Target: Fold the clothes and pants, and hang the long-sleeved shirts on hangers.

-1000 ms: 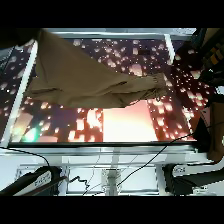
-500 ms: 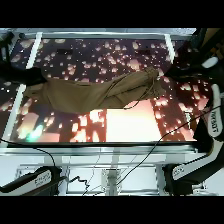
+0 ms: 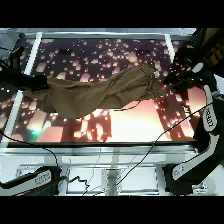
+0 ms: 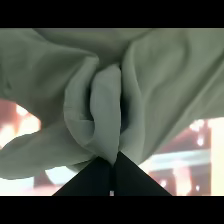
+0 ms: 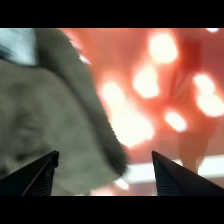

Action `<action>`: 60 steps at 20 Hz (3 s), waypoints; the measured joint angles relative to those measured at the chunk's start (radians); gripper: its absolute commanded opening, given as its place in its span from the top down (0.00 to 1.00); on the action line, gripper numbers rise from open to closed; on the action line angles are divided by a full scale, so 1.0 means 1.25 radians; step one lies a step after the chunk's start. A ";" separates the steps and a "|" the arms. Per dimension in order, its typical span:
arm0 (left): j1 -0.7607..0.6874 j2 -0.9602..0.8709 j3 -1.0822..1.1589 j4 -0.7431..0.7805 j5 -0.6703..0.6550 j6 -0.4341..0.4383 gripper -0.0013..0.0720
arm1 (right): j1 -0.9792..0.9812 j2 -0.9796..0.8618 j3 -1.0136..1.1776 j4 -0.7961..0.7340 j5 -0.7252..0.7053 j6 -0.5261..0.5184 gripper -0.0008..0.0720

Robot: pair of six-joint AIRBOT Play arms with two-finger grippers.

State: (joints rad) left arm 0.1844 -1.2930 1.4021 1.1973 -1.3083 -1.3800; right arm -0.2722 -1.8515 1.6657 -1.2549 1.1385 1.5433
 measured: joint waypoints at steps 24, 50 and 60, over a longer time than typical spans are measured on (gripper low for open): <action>0.016 0.047 -0.002 0.004 0.662 0.000 0.97 | 0.005 0.191 -0.121 0.132 -0.060 -0.108 0.94; 0.061 -0.243 0.000 -0.148 1.078 -0.048 0.04 | -0.005 0.554 -0.503 0.070 -0.082 -0.115 0.93; 0.365 -0.152 -0.002 -0.145 0.278 -0.048 0.13 | -0.005 0.554 -0.504 0.092 -0.169 -0.115 0.93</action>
State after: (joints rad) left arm 0.6411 -1.4826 1.3991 1.0164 -0.9607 -1.4395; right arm -0.2790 -1.1587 1.0363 -1.1397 0.9272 1.3998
